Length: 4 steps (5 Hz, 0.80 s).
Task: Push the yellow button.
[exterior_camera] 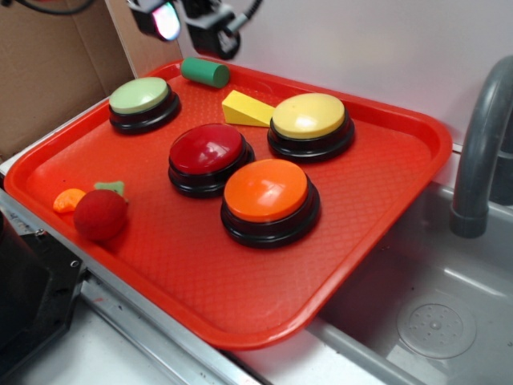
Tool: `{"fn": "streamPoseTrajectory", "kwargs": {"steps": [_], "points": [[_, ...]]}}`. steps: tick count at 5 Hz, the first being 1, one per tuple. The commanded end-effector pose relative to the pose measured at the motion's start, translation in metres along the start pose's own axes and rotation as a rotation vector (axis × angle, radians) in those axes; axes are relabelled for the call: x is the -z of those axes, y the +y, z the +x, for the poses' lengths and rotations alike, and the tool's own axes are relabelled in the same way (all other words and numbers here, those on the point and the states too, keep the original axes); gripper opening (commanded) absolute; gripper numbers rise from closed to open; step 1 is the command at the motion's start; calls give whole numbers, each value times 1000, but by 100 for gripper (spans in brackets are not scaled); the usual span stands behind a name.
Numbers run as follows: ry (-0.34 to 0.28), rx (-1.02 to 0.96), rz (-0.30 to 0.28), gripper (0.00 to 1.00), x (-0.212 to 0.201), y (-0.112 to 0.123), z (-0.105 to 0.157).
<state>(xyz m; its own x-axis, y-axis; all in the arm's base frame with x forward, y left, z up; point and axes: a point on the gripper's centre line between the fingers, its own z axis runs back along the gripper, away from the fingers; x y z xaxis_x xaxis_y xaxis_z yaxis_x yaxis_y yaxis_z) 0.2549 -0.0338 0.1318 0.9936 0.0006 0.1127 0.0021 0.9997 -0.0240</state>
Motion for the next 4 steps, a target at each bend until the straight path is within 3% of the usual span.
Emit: {"fn": "streamPoseTrajectory", "kwargs": {"steps": [1,2,4], "points": [[-44,-5,90,100,24,1,55],[-68,36,97,100,36,-13,65],[3,52,93,100,61,-25,76]]}}
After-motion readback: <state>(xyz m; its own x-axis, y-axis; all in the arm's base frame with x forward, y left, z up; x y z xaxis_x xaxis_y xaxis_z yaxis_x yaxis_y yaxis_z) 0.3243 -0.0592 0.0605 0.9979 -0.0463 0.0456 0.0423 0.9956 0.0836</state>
